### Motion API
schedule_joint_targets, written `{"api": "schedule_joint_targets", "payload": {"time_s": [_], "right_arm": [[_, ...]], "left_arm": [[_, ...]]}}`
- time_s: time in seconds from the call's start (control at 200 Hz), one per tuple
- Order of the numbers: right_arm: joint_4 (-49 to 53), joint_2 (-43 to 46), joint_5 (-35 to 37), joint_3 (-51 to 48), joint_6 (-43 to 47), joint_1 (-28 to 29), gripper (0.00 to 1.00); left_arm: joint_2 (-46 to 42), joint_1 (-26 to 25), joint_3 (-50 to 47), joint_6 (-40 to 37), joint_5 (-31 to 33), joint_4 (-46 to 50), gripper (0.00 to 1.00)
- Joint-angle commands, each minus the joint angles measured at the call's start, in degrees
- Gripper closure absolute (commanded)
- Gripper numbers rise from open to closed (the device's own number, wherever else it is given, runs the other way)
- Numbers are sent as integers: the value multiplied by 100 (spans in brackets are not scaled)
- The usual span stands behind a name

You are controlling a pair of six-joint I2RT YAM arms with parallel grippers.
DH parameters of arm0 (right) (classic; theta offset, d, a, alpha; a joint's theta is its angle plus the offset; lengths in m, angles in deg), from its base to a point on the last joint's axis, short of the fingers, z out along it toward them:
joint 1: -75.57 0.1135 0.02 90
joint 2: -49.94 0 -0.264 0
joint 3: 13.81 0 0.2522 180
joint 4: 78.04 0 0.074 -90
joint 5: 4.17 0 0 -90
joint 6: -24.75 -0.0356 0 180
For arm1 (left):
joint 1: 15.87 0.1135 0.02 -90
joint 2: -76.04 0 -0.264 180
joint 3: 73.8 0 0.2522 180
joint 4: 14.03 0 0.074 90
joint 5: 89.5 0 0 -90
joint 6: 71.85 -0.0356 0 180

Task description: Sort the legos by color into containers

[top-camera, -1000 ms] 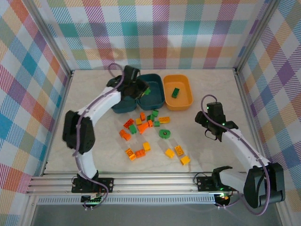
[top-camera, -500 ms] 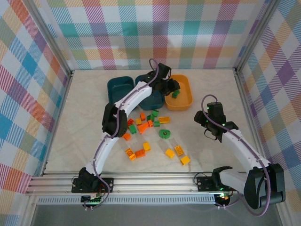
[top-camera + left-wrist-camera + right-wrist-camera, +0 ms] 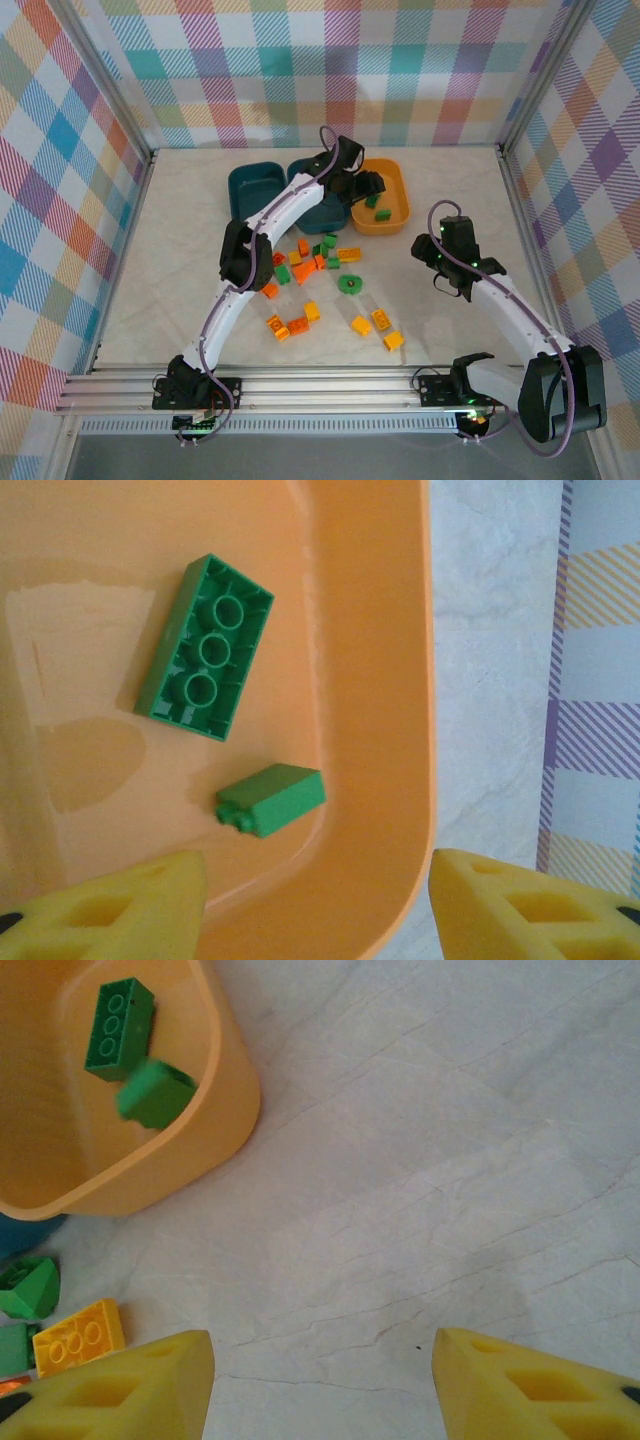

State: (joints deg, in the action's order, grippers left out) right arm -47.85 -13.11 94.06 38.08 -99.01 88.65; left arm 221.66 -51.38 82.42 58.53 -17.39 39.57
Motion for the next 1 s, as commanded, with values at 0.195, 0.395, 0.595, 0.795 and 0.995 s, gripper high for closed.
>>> {"api": "schedule_joint_targets", "payload": {"time_s": [0.195, 0.395, 0.595, 0.795, 0.995], "right_arm": [[190, -361, -204, 462, 740, 1106, 37], [1508, -491, -176, 630, 731, 1900, 30], [2445, -793, -361, 692, 639, 2633, 29], [2513, -1109, -489, 582, 541, 2847, 34], [2352, -1510, -721, 628, 604, 2941, 37]], "left_arm": [[-3025, 123, -3134, -594, 778, -645, 36], [-5241, 594, -6472, -57, 1010, -1523, 23], [-6920, 835, -8923, 500, 1311, -1891, 4], [-7515, 860, -9939, 751, 1183, -1996, 4], [-7733, 861, -9993, 688, 1211, -1953, 4]]}}
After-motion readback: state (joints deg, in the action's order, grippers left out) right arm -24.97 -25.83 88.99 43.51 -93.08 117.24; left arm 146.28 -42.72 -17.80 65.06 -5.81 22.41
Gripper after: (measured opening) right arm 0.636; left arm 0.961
